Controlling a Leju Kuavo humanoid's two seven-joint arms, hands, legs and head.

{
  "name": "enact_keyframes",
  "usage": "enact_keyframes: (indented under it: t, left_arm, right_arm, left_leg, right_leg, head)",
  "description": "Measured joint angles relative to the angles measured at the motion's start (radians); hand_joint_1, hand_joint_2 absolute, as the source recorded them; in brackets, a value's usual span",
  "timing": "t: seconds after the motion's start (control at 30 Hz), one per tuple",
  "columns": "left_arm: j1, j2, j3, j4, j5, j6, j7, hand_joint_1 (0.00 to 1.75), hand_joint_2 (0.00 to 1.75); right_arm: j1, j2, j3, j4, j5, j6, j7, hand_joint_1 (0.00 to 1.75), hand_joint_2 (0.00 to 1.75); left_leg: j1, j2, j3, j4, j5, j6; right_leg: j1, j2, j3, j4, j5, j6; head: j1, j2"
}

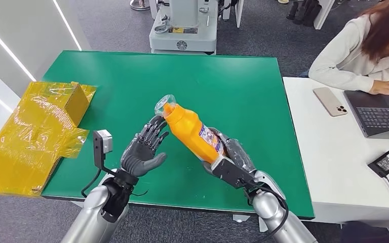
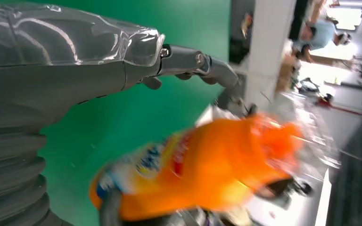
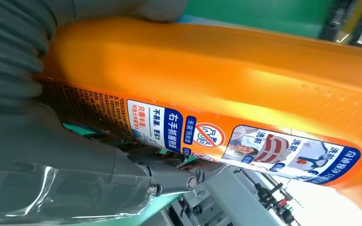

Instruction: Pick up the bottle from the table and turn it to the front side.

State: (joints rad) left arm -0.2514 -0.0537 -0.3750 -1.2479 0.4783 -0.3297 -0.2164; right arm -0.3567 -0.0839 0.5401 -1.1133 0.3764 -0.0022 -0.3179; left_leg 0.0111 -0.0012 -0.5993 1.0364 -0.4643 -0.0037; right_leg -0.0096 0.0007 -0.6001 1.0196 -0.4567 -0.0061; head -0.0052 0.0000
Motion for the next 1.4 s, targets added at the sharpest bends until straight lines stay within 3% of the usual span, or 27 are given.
enact_keyframes:
  t: [0.13,0.27,0.53,0.7,0.9,1.27,1.4]
  left_arm:
    - [-0.075,0.001,0.000,0.048,0.092,-0.040,0.016,0.00,1.75]
    - [-0.112,-0.017,-0.003,0.082,0.081,-0.006,-0.005,0.00,1.75]
    - [-0.237,-0.120,-0.070,0.234,-0.238,0.348,-0.174,0.00,1.75]
    - [-0.281,-0.140,-0.072,0.364,-0.317,0.407,-0.220,0.00,1.75]
    - [-0.303,-0.141,-0.056,0.454,-0.276,0.286,-0.176,0.00,1.75]
    - [-0.327,-0.150,-0.016,0.576,0.052,-0.174,0.012,0.00,1.75]
    - [-0.327,-0.163,-0.014,0.579,0.118,-0.193,0.046,0.00,1.75]
  right_arm:
    - [-0.028,0.031,0.000,0.060,0.011,-0.018,0.000,1.75,1.75]
    - [-0.040,0.051,0.000,0.095,0.022,-0.034,-0.002,1.75,1.75]
    - [-0.036,0.091,-0.008,0.140,0.062,-0.094,0.018,1.75,1.75]
    - [-0.011,0.094,-0.030,0.141,0.086,-0.099,0.031,1.75,1.75]
    - [0.007,0.096,-0.049,0.162,0.108,-0.101,0.023,1.75,1.75]
    - [-0.001,0.120,-0.064,0.222,0.136,-0.106,-0.006,1.75,1.75]
    - [0.003,0.130,-0.071,0.221,0.153,-0.137,-0.017,1.75,1.75]
  left_leg:
    - [0.000,0.000,0.000,0.000,0.000,0.000]
    - [0.000,0.000,0.000,0.000,0.000,0.000]
    - [0.000,-0.001,-0.001,0.001,0.000,0.000]
    - [0.000,-0.001,-0.001,0.001,0.000,0.000]
    - [0.000,-0.001,-0.002,0.000,0.000,0.000]
    - [0.000,-0.001,-0.002,0.000,0.000,0.000]
    - [0.000,-0.001,-0.002,0.000,0.000,0.000]
  right_leg:
    - [0.000,0.000,0.000,0.000,0.000,0.000]
    - [0.000,0.001,-0.001,0.000,0.000,0.000]
    - [0.000,0.000,-0.001,-0.001,0.000,0.000]
    - [0.000,0.000,-0.001,0.000,0.000,0.000]
    - [0.000,0.000,-0.002,0.000,0.000,0.000]
    - [0.000,0.000,-0.002,0.000,0.000,0.000]
    - [0.000,0.000,-0.002,0.000,0.000,0.000]
  head:
    - [0.000,0.000]
    - [0.000,0.000]
    - [0.000,0.000]
    - [0.000,0.000]
    - [0.000,0.000]
    - [0.000,0.000]
    - [0.000,0.000]
